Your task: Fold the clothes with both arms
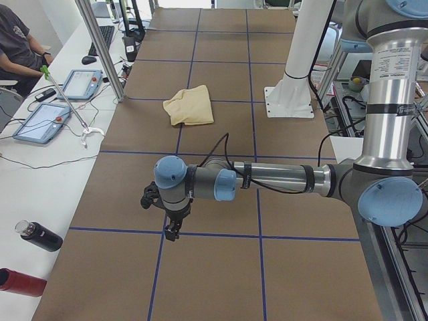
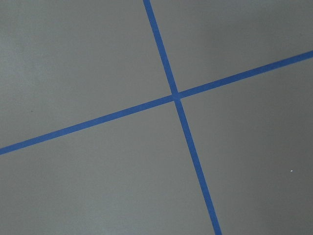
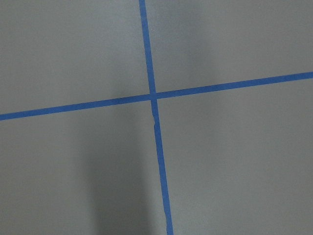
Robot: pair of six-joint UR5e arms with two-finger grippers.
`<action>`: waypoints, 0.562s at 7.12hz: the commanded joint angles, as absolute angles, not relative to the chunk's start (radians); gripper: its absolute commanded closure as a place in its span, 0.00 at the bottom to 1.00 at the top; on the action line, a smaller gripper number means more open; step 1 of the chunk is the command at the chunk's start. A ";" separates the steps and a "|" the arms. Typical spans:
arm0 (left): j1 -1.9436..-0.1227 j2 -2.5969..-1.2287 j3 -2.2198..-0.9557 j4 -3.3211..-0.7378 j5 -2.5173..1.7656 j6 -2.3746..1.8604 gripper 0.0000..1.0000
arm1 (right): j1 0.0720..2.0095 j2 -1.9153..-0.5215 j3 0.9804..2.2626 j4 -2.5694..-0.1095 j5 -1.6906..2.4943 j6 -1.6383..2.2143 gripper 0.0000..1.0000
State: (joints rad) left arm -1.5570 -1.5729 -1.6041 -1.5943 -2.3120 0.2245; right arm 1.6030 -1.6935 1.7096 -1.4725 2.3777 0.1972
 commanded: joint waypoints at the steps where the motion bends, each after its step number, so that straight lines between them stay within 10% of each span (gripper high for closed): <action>1: -1.557 -1.574 -1.618 -1.595 -2.315 0.003 0.00 | 1.603 -1.694 1.709 -1.471 2.378 0.198 0.00; 4: -1.557 -1.572 -1.628 -1.595 -2.318 -0.014 0.00 | 1.603 -1.694 1.709 -1.471 2.379 0.198 0.00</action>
